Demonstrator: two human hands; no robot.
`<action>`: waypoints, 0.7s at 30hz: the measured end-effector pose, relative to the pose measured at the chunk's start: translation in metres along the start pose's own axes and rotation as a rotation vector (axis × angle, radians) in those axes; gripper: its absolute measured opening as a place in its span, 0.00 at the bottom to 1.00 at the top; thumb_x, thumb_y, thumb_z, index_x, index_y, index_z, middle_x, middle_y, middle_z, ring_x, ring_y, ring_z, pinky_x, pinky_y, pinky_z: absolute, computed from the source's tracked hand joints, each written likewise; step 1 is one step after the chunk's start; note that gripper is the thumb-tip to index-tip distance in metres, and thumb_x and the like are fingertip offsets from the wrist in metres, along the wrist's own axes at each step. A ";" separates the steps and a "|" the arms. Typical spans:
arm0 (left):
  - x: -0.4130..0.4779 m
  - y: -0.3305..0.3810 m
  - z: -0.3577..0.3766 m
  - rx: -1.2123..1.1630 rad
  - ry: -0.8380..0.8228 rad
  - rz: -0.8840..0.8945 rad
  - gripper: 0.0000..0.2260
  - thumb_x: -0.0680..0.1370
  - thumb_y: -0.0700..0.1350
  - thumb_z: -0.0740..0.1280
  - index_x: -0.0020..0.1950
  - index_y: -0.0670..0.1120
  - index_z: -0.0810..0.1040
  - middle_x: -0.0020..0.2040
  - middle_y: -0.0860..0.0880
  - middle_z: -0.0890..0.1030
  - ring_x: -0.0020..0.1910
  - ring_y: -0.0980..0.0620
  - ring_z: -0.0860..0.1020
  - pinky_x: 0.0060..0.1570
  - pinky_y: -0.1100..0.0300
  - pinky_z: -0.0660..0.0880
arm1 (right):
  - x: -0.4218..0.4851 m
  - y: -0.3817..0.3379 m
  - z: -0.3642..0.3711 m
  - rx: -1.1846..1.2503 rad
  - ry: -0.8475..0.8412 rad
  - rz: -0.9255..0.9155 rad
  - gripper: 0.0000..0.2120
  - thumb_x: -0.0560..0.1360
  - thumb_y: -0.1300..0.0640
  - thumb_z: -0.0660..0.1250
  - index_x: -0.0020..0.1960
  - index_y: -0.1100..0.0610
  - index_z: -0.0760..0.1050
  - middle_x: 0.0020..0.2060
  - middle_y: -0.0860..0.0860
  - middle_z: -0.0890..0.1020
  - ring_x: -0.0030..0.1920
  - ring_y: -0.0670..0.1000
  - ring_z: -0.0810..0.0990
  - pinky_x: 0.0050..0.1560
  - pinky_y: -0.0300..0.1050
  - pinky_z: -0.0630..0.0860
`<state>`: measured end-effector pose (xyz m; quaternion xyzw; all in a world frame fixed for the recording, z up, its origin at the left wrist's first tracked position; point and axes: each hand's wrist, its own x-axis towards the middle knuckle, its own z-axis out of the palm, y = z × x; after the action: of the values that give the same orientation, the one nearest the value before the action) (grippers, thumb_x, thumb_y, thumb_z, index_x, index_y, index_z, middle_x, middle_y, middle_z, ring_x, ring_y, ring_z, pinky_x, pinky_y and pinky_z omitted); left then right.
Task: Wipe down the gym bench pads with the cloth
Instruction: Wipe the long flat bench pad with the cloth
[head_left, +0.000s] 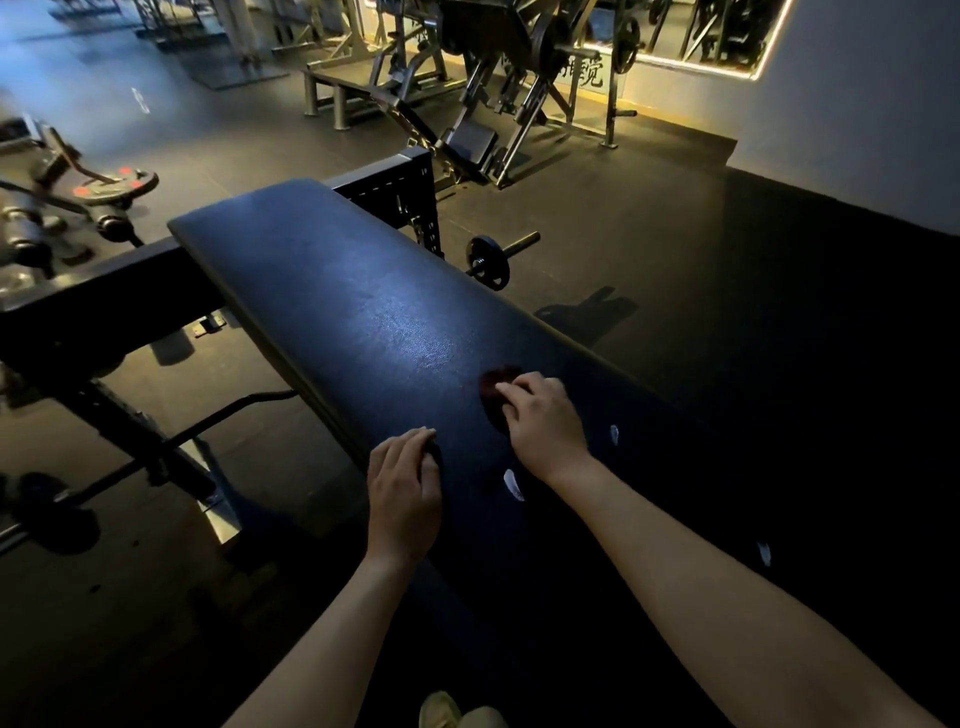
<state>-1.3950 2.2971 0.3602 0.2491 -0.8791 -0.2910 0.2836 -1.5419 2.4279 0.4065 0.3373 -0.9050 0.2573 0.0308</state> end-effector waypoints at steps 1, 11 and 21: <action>-0.003 0.000 0.000 -0.011 0.004 -0.016 0.18 0.81 0.46 0.57 0.66 0.45 0.79 0.62 0.48 0.79 0.65 0.52 0.69 0.67 0.65 0.58 | -0.002 -0.003 0.003 0.010 -0.030 0.066 0.16 0.81 0.57 0.61 0.67 0.53 0.77 0.63 0.51 0.74 0.63 0.57 0.69 0.62 0.51 0.71; -0.027 -0.004 -0.006 -0.111 0.063 -0.183 0.20 0.83 0.50 0.54 0.73 0.48 0.72 0.68 0.51 0.75 0.70 0.55 0.64 0.72 0.67 0.56 | -0.032 -0.056 0.028 0.190 -0.251 -0.315 0.15 0.80 0.59 0.65 0.66 0.54 0.79 0.61 0.52 0.77 0.61 0.57 0.69 0.63 0.51 0.72; -0.033 -0.014 -0.032 -0.314 -0.062 -0.255 0.21 0.84 0.52 0.57 0.77 0.52 0.67 0.72 0.52 0.72 0.72 0.61 0.67 0.72 0.58 0.62 | -0.033 -0.069 0.042 0.171 -0.116 -0.132 0.15 0.80 0.60 0.61 0.64 0.54 0.80 0.60 0.51 0.78 0.60 0.57 0.71 0.61 0.51 0.72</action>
<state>-1.3469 2.2950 0.3605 0.3018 -0.7926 -0.4656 0.2528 -1.4681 2.3828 0.3935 0.4119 -0.8559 0.3110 -0.0336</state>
